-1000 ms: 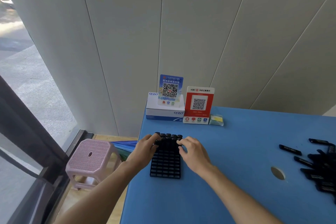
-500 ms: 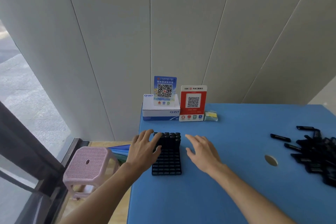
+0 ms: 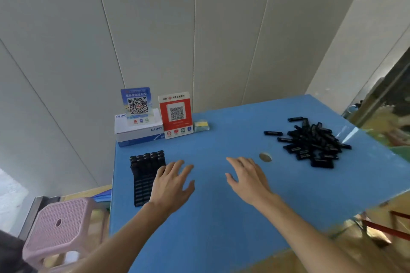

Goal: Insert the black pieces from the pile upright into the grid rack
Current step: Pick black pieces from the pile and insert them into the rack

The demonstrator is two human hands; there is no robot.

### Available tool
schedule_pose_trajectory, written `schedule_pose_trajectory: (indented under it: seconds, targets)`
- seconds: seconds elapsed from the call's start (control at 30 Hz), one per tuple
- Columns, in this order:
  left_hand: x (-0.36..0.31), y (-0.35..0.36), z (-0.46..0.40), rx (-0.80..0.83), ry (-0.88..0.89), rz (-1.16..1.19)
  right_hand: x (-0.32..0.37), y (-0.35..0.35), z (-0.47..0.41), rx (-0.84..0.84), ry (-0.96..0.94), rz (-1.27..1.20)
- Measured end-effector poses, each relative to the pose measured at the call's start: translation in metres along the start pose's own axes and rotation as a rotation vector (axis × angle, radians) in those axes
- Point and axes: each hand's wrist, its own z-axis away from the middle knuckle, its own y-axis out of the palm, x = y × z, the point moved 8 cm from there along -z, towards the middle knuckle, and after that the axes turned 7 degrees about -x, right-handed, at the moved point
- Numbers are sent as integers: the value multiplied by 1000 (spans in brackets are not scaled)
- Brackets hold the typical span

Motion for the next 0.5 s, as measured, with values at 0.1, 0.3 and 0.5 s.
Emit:
schedule_pose_trajectory:
  seconds: [0.1, 0.3, 0.5]
  targets:
    - [-45, 6, -6, 17, -23, 31, -36, -16, 14, 21, 8, 4]
    - [-144, 26, -15, 42, -35, 49, -150, -57, 61, 47, 55, 47]
    - [-234, 56, -24, 77, -61, 29, -265, -90, 110, 46, 123, 66]
